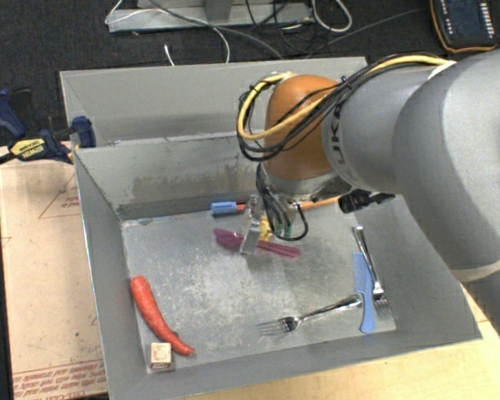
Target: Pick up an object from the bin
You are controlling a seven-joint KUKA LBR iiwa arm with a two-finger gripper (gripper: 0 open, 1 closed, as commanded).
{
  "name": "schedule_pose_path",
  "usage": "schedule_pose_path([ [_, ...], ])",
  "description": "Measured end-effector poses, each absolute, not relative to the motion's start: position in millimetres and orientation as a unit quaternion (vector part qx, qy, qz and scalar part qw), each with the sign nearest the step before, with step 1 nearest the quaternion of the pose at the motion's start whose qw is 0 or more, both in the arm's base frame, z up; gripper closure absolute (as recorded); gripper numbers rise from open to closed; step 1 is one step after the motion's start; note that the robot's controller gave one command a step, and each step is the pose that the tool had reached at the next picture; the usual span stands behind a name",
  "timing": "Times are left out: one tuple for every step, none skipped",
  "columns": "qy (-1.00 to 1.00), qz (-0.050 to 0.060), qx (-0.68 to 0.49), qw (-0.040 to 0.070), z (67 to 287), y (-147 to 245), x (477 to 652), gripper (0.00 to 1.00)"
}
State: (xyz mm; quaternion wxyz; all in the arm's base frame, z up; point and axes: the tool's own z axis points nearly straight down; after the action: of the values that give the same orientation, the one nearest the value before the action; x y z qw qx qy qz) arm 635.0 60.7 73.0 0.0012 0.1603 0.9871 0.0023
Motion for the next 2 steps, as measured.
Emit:
schedule_pose_path([
  [0.987,0.002,0.16,-0.002,103.3,60.3,632.3,1.0],
  [0.987,0.003,0.16,0.003,135.5,60.6,635.4,1.0],
])
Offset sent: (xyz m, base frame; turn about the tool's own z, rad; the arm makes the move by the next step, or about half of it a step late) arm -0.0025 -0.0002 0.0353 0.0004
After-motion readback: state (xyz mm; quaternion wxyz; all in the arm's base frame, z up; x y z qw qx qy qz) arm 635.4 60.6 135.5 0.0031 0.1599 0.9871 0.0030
